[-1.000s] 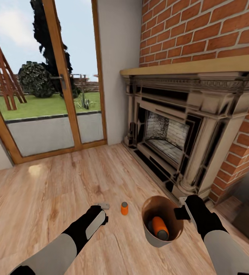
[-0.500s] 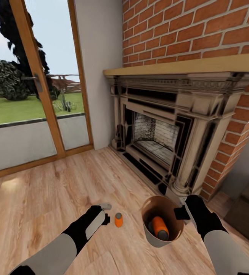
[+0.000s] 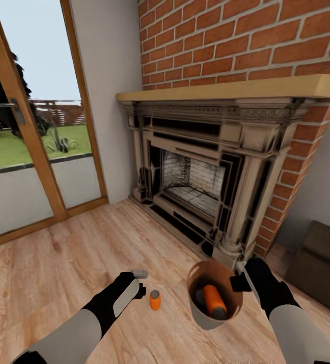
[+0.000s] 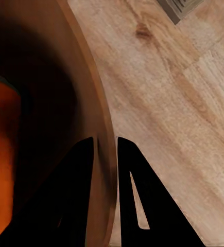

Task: Put the three can of soda from the living room inside the tash can in the kitchen.

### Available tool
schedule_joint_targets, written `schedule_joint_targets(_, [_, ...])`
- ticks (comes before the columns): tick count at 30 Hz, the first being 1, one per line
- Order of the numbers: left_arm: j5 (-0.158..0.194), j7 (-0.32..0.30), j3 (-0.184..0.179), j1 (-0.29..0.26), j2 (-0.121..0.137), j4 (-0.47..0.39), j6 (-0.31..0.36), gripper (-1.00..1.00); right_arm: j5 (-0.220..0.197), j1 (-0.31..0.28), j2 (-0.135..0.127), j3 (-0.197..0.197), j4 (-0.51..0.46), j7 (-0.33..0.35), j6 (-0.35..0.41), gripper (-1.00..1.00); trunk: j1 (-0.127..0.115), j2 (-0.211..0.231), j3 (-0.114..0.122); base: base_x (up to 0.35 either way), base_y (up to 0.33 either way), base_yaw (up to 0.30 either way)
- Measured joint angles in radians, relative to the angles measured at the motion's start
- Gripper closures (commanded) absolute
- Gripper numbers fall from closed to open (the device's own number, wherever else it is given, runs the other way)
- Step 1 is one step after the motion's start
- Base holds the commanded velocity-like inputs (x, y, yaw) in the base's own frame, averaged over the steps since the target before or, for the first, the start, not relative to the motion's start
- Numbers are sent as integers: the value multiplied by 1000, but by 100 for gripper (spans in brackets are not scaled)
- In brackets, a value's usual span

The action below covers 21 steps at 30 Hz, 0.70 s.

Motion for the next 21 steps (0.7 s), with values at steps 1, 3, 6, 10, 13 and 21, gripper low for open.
schedule_joint_targets(1, [0,0,0,0,0,0,0,-100,2,0,1,2,1,0,15,100,0,0,1,8,331,-282])
schedule_joint_targets(3, [0,-1,-1,-1,0,0,0,-100,4,0,1,3,0,0,30,100,0,0,2,5,332,-282])
schedule_joint_targets(6, [1,-1,0,-3,0,0,0,-100,5,0,2,4,0,0,39,100,0,0,4,2,333,-282])
schedule_joint_targets(10, [2,-1,1,-4,0,0,0,-100,2,0,2,5,-1,1,44,100,0,0,7,1,334,-282])
schedule_joint_targets(13, [1,-1,1,-4,0,0,0,-100,3,0,1,5,-1,1,46,100,0,0,10,0,334,-281])
schedule_joint_targets(21, [0,-3,1,-5,0,0,0,-100,2,-1,1,5,-1,1,48,100,0,0,15,0,334,-280])
